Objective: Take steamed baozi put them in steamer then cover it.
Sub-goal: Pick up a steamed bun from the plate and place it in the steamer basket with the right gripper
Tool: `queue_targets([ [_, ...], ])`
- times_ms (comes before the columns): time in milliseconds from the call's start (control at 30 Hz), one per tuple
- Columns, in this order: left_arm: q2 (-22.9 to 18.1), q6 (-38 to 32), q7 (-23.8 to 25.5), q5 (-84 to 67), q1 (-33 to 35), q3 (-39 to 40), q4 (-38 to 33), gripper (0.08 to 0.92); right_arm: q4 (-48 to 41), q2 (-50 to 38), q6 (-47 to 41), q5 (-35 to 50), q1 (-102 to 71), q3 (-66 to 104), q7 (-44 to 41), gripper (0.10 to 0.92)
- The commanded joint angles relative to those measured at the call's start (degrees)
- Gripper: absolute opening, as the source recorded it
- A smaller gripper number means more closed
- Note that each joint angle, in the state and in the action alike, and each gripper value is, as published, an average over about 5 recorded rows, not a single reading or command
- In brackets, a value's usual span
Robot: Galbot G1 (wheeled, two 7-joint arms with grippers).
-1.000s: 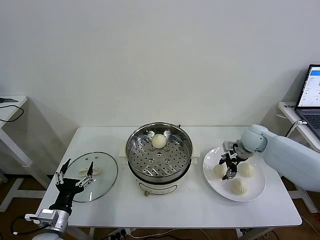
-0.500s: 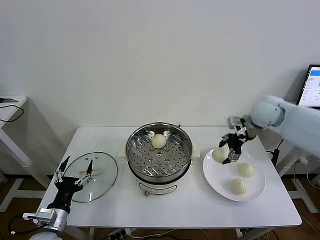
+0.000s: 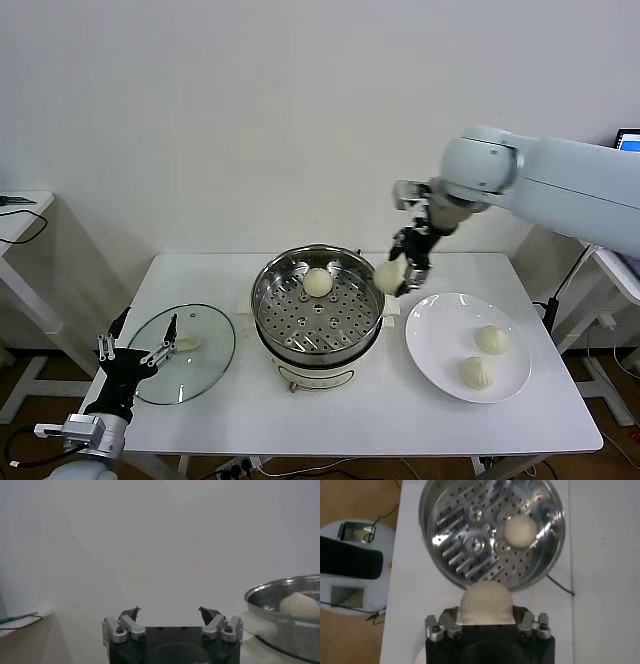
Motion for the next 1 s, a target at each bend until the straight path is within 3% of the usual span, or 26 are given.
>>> queue_targets([
  [33,0.2,0.2,0.1,-0.2,-0.6,-0.6,1.2,0.823,-9.0,15.6,-2.7,2.7,-3.6,0.6,0.9,0.712],
  [533,0.3,0.0,0.6,-0.5,-1.0,-1.4,2.7,0.823,-24.5,27.6,-0.7,-4.7,-15.4,3.7,-0.9,0.712],
  [900,0.5,-0.1,1.1,-0.9,-1.0,-2.4,3.1,0.823,-29.7,30.7,0.4,-8.7,-20.0,5.0,-1.3,0.718],
  [1000,0.5,-0.1,1.2,-0.9,-0.9,-2.5,3.1,0.823,-29.9,30.7,0.7,-9.5,-20.1,5.4,-1.0,0.750],
])
